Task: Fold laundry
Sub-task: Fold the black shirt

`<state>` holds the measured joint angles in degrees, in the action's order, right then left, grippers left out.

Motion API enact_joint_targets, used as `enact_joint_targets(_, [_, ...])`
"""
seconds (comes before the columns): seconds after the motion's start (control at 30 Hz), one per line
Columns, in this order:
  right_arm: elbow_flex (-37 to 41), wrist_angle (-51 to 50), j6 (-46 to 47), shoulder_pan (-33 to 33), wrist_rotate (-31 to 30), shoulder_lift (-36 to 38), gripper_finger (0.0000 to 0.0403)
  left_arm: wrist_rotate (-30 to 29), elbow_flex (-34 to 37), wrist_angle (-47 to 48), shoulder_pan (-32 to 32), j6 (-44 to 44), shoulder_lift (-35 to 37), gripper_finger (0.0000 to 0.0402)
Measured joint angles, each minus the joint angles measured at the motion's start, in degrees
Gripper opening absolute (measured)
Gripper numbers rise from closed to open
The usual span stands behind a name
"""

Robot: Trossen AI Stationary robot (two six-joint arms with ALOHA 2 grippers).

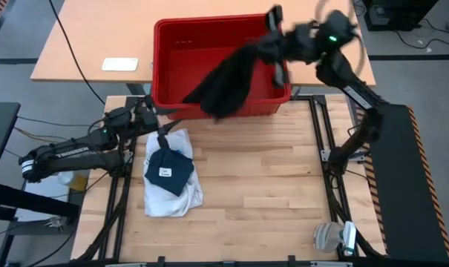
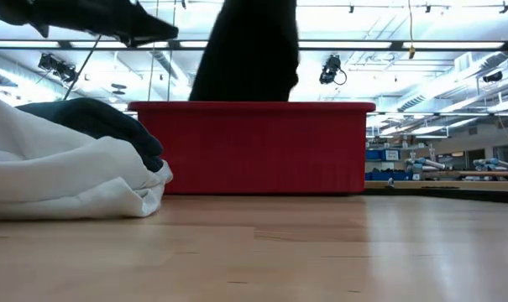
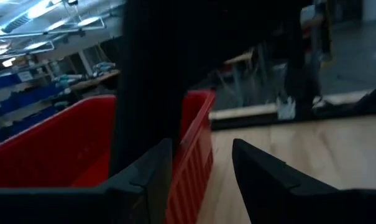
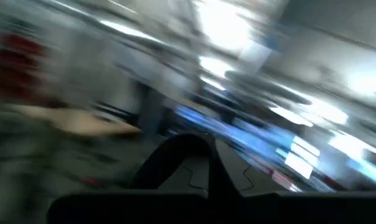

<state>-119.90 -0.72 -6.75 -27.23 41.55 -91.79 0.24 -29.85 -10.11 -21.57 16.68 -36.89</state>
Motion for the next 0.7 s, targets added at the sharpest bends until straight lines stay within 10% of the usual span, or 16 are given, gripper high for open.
enact_joint_targets(0.1, [0.0, 4.3, 3.4, 4.2, 9.5, 2.6, 0.0009, 0.1, 0.0, -1.2, 1.1, -4.0, 2.0, 0.0171])
enact_joint_targets(0.43, [0.0, -15.3, 8.9, 20.6, 9.7, 8.8, 0.0016, 13.2, 0.0, -3.7, 5.2, -21.8, 5.3, 0.0171])
enact_joint_targets(0.7, [0.0, -29.8, 5.2, 42.7, -7.3, 4.2, 0.0015, 17.8, 0.0, -3.4, 7.7, -23.4, 5.1, 0.0171])
